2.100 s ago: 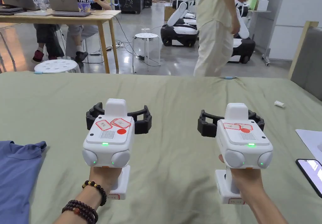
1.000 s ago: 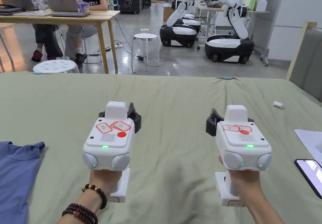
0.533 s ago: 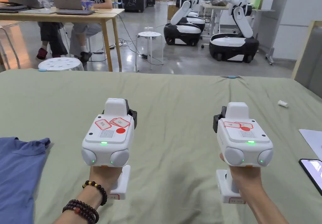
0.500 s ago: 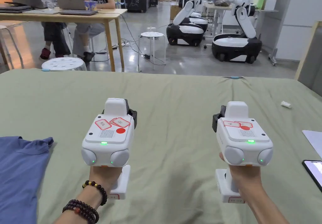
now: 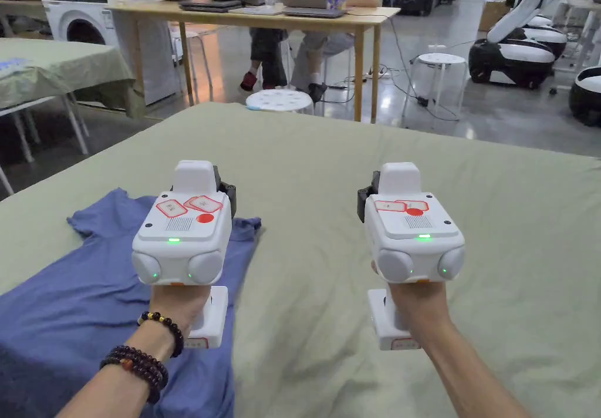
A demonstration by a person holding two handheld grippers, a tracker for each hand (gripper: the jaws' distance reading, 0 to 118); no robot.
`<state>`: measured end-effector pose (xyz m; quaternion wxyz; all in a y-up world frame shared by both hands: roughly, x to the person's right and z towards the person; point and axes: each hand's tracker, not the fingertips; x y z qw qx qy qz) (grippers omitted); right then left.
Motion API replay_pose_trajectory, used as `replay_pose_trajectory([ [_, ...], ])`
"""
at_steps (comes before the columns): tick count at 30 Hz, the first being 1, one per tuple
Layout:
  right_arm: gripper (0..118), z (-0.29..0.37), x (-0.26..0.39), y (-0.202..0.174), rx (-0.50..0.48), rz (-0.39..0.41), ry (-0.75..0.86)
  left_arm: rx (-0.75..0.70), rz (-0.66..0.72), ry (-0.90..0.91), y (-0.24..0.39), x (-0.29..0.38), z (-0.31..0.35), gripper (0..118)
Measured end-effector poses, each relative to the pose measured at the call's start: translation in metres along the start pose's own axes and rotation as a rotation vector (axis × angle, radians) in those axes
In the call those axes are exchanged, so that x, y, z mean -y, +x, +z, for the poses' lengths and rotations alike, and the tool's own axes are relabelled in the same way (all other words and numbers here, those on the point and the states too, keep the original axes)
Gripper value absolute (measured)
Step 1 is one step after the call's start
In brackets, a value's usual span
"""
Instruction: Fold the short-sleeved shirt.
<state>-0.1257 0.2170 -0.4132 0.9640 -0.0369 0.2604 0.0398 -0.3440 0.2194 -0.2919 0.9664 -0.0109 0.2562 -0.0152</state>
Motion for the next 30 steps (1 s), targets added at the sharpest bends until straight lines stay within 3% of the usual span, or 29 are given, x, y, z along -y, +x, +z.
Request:
replay_pose_trajectory([
  [5,1,-0.009,-0.003,-0.047,-0.072,0.013,0.001,-0.042,0.015,-0.002,-0.041,-0.001,0.005,0],
  [12,1,-0.012,0.001,-0.043,-0.069,0.009,-0.011,0.006,-0.027,-0.071,-0.046,0.003,-0.008,0],
  [16,2,-0.011,0.004,-0.032,-0.076,0.008,-0.036,0.161,0.059,-0.396,-0.051,-0.003,-0.050,0],
  [19,3,-0.011,0.010,-0.028,-0.072,0.023,-0.032,0.186,0.053,-0.649,-0.047,0.008,-0.089,0],
  [21,3,-0.013,0.014,-0.025,-0.079,0.017,-0.044,0.196,-0.031,-0.711,-0.042,0.023,-0.106,17],
  [22,3,-0.014,0.017,-0.023,-0.082,0.015,-0.052,0.185,-0.062,-0.718,-0.036,0.028,-0.105,37],
  [23,3,-0.016,0.020,-0.023,-0.083,0.013,-0.058,0.180,-0.057,-0.747,-0.035,0.036,-0.112,74],
  [25,3,-0.019,0.027,-0.022,-0.088,0.020,-0.066,0.148,-0.008,-0.812,-0.037,0.051,-0.126,107],
  [27,3,-0.022,0.033,-0.022,-0.092,0.031,-0.082,0.167,0.064,-0.823,-0.041,0.061,-0.130,109],
  [30,3,-0.026,0.042,-0.022,-0.114,0.033,-0.105,0.156,0.032,-0.869,-0.044,0.076,-0.141,109],
])
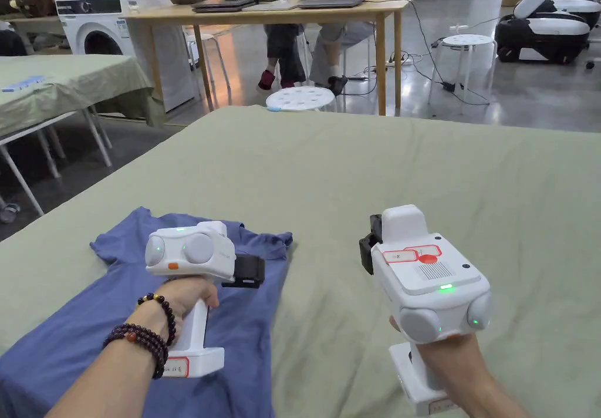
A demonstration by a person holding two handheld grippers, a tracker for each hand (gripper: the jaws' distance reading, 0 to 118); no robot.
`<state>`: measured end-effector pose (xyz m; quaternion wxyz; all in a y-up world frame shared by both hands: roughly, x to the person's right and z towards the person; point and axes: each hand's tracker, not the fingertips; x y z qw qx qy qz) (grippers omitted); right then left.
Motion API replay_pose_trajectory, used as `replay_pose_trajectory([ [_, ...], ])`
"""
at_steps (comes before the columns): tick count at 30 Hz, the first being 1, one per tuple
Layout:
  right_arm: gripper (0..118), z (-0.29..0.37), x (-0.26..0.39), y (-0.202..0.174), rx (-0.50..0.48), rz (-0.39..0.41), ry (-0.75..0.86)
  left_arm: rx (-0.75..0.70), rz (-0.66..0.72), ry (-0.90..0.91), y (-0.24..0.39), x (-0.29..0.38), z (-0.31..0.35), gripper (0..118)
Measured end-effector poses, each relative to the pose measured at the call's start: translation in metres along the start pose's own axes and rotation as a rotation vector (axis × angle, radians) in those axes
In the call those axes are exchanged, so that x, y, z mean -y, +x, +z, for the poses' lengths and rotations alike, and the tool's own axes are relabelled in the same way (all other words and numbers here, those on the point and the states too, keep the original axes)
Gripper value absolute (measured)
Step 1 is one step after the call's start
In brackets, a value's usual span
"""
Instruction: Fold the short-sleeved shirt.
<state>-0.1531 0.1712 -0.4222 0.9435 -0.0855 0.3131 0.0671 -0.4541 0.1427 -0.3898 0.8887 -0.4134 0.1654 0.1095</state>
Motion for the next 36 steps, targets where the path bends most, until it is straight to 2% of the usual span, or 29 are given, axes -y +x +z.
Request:
replay_pose_trajectory([
  [2,3,-0.003,0.005,-0.002,-0.004,0.014,-0.002,-0.037,-0.050,-0.032,-0.002,0.004,-0.012,109],
  [7,3,-0.008,0.011,-0.003,-0.010,0.006,0.002,-0.033,-0.074,-0.050,-0.003,0.013,-0.038,110],
  [9,3,-0.010,0.012,-0.003,-0.012,0.005,-0.001,-0.036,-0.090,-0.039,-0.004,0.011,-0.039,105],
  [10,3,-0.010,0.012,-0.004,-0.012,0.010,-0.001,-0.034,-0.092,-0.042,-0.005,0.007,-0.037,98],
  [12,3,-0.011,0.012,-0.004,-0.013,0.016,-0.002,-0.017,-0.115,0.003,-0.007,0.004,-0.028,61],
  [13,3,-0.011,0.012,-0.005,-0.015,0.014,-0.002,-0.041,-0.124,0.016,-0.008,0.001,-0.025,40],
  [14,3,-0.010,0.012,-0.006,-0.015,0.011,-0.001,-0.084,-0.130,0.023,-0.010,0.000,-0.024,9],
  [15,3,-0.010,0.012,-0.007,-0.014,0.006,0.001,-0.130,-0.137,0.022,-0.012,0.000,-0.024,9],
  [17,3,-0.008,0.011,-0.009,-0.015,0.002,0.003,-0.045,-0.061,0.040,-0.016,0.002,-0.016,9],
  [21,4,-0.003,0.009,-0.008,-0.008,0.015,0.003,-0.104,-0.143,0.125,-0.001,0.007,-0.001,9],
  [25,4,0.010,0.009,0.011,0.046,0.001,0.014,-0.064,-0.154,0.152,0.015,-0.008,0.013,9],
  [26,4,0.016,0.007,0.019,0.092,0.000,0.027,-0.053,-0.159,0.174,0.022,-0.012,0.019,9],
  [31,4,0.048,-0.003,0.073,0.191,0.005,0.038,0.058,-0.242,0.265,0.093,-0.034,0.046,9],
  [36,4,0.100,-0.010,0.147,0.344,-0.008,0.061,0.284,-0.354,0.357,0.224,-0.051,0.075,9],
])
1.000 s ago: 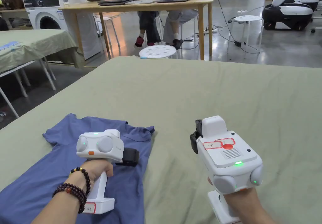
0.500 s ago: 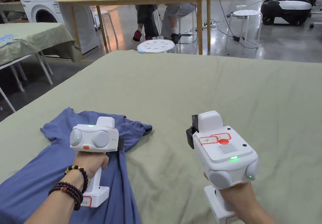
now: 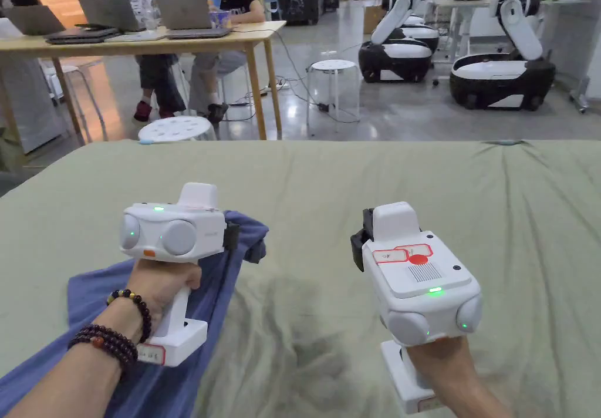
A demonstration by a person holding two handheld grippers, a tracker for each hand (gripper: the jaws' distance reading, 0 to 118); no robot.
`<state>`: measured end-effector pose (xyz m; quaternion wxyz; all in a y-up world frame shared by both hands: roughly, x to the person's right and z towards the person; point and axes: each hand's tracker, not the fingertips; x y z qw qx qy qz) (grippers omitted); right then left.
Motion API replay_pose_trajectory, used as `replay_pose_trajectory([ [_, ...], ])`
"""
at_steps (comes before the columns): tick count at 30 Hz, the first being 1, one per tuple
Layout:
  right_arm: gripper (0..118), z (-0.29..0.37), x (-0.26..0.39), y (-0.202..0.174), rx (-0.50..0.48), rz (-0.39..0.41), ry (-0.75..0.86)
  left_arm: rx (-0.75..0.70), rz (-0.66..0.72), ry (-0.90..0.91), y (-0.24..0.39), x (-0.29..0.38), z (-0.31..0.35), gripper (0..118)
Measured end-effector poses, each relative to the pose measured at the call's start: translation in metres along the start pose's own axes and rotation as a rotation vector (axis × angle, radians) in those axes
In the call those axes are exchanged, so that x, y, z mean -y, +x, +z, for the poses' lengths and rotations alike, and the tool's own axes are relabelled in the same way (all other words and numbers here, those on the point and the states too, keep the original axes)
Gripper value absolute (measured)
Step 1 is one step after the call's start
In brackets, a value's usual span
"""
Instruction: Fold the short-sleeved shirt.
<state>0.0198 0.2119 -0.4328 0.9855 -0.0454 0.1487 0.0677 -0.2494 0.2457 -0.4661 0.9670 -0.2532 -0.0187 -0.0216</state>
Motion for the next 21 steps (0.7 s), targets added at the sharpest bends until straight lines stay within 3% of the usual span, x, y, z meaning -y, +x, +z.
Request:
replay_pose_trajectory([
  [8,4,0.064,0.009,0.158,0.316,-0.004,-0.036,0.436,-0.148,0.035,0.254,-0.044,-0.040,9],
  [13,4,0.113,0.027,0.242,0.508,-0.029,-0.061,0.627,-0.278,-0.027,0.385,-0.010,-0.055,9],
  [15,4,0.128,0.034,0.265,0.566,-0.052,-0.101,0.661,-0.321,-0.094,0.418,0.017,-0.066,9],
  [18,4,0.140,0.047,0.286,0.593,-0.057,-0.115,0.592,-0.401,-0.170,0.445,0.060,-0.087,9],
  [21,4,0.143,0.057,0.292,0.609,-0.055,-0.128,0.597,-0.368,-0.199,0.442,0.081,-0.095,10],
])
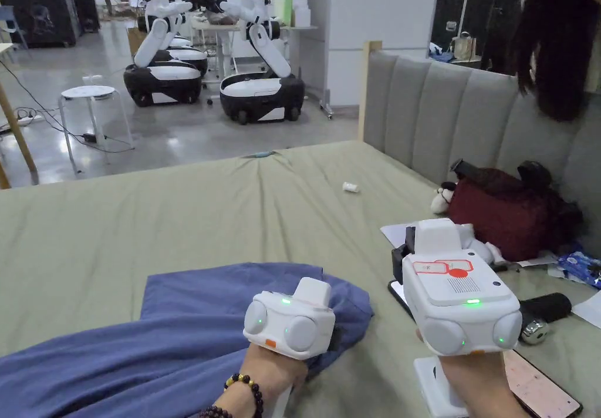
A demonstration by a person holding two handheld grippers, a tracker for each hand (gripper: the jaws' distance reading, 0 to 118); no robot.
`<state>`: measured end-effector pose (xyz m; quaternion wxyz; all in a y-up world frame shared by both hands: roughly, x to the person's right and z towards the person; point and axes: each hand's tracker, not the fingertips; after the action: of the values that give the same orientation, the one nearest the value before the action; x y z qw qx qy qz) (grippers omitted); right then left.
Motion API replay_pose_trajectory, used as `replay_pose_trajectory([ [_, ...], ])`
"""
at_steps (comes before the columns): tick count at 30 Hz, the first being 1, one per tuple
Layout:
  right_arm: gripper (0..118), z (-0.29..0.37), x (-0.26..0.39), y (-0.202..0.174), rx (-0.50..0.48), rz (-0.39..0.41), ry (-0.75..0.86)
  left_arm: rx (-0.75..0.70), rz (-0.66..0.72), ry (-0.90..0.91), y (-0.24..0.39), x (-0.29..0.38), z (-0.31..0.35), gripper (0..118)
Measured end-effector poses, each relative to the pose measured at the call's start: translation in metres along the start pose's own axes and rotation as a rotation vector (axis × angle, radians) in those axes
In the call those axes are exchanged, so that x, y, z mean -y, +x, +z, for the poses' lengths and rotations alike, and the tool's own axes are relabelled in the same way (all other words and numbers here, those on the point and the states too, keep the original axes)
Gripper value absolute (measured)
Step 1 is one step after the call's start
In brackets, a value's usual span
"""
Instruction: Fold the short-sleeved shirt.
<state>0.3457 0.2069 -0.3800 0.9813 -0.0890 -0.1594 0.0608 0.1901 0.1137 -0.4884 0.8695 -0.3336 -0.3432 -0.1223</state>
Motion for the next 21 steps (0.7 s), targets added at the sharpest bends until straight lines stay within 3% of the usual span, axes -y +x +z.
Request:
replay_pose_trajectory([
  [1,4,-0.002,0.002,-0.001,-0.002,-0.006,-0.009,-0.003,0.010,0.006,-0.003,0.002,0.001,13],
  [2,4,-0.003,0.004,-0.003,-0.008,-0.014,-0.019,-0.005,0.019,0.016,-0.006,0.003,0.002,28],
  [3,4,-0.004,0.006,-0.005,-0.014,-0.015,-0.024,-0.002,0.022,0.025,-0.007,0.003,0.006,51],
  [5,4,-0.005,0.008,-0.015,-0.029,-0.009,-0.028,-0.022,0.017,0.032,-0.010,-0.001,0.012,114],
  [6,4,-0.005,0.009,-0.019,-0.037,-0.003,-0.031,-0.047,0.006,0.039,-0.011,-0.003,0.015,118],
  [12,4,0.001,0.001,-0.043,-0.073,0.004,-0.019,-0.049,0.081,0.217,-0.043,-0.019,0.072,115],
  [16,4,0.002,-0.009,-0.065,-0.110,-0.016,-0.007,-0.187,0.162,0.321,-0.101,-0.013,0.128,114],
  [18,4,0.003,-0.013,-0.080,-0.134,-0.016,0.002,-0.256,0.209,0.327,-0.138,0.000,0.158,97],
  [19,4,0.003,-0.015,-0.089,-0.153,-0.014,0.005,-0.292,0.230,0.327,-0.157,0.008,0.176,82],
  [21,4,0.005,-0.018,-0.107,-0.185,-0.016,0.010,-0.404,0.274,0.331,-0.191,0.030,0.206,39],
])
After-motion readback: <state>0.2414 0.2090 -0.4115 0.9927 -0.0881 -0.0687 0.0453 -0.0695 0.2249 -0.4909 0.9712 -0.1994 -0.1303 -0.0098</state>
